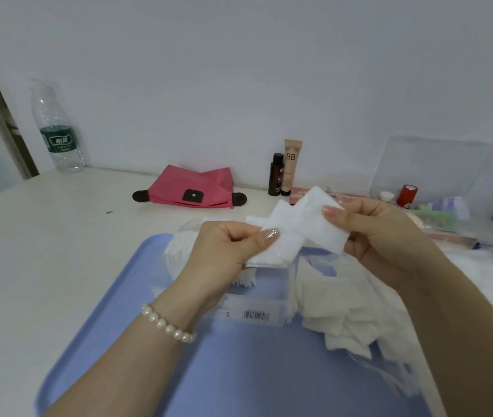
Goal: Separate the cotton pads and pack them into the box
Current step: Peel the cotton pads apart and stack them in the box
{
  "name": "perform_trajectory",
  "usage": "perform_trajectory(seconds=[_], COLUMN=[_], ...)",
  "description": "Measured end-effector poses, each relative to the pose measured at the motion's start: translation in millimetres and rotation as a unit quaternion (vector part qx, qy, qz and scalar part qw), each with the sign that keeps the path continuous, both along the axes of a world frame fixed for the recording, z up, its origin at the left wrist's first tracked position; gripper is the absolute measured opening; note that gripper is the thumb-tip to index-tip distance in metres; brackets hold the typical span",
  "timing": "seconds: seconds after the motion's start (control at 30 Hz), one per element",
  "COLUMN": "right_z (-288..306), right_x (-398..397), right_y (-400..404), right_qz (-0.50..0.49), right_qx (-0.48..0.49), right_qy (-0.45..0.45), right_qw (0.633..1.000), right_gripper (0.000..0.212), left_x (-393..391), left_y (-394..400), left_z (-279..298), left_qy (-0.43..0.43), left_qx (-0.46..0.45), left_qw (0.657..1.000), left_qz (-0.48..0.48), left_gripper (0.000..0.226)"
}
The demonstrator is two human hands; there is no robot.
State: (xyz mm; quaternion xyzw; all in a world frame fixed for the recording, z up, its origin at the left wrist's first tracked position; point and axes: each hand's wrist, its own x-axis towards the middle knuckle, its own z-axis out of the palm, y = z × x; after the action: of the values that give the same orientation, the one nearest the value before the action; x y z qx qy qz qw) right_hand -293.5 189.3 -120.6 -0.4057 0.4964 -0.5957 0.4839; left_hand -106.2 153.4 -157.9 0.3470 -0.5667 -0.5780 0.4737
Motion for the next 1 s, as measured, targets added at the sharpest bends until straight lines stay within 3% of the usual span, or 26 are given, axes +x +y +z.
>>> perform_trajectory(seconds=[0.1, 0.17, 0.3, 0.4, 0.43, 0.57, 0.7, 0.77, 1.0], right_z=[-2.3, -0.7, 1.0, -2.4, -4.1, -8.4, -2.3, -0.4, -5.2], right_x=[-9.7, -10.5, 4.2, 19.3, 24.2, 27.9, 22.0, 24.5, 33.9], right_y=[-3.9, -3.9, 1.7, 2.8, 2.7, 0.2, 4.0, 6.2, 2.4], right_qz=[-0.095, -0.141, -0.076, -0.016, -0.009, -0.081, -0.032, 0.008, -0.079], right_qx=[0.015, 0.019, 0.018, -0.025, -0.022, -0.002, -0.024, -0.003, 0.027], right_qy=[-0.112, -0.139, 0.018, 0.24, 0.234, 0.142, 0.071, 0.094, 0.212], right_qw=[0.989, 0.98, 0.997, 0.97, 0.972, 0.987, 0.997, 0.996, 0.974], right_gripper=[0.006, 0.024, 0.032, 0.02, 0.008, 0.016, 0.02, 0.019, 0.015], left_x=[1.4, 2.5, 1.5, -0.6, -1.3, -2.2, -0.9, -0.4, 0.4], left_y=[-1.8, -3.1, -3.5, -2.5, -1.8, -2.6, -4.3, -1.9, 1.1], left_z=[-0.6, -0.1, -0.9, -3.1, -3.6, -5.0, -5.5, -2.5, 1.5], left_qy=[0.026, 0.042, 0.044, 0.039, 0.037, 0.037, 0.018, 0.03, 0.049], left_qx=[0.001, 0.001, -0.003, -0.002, -0.003, 0.008, 0.007, 0.016, 0.03], left_qw=[1.0, 0.999, 0.999, 0.999, 0.999, 0.999, 0.998, 0.996, 0.99], left_qz=[0.013, 0.019, 0.01, -0.006, -0.013, -0.028, -0.059, -0.085, -0.126], left_gripper=[0.023, 0.025, 0.024, 0.022, 0.021, 0.011, 0.034, 0.047, 0.063])
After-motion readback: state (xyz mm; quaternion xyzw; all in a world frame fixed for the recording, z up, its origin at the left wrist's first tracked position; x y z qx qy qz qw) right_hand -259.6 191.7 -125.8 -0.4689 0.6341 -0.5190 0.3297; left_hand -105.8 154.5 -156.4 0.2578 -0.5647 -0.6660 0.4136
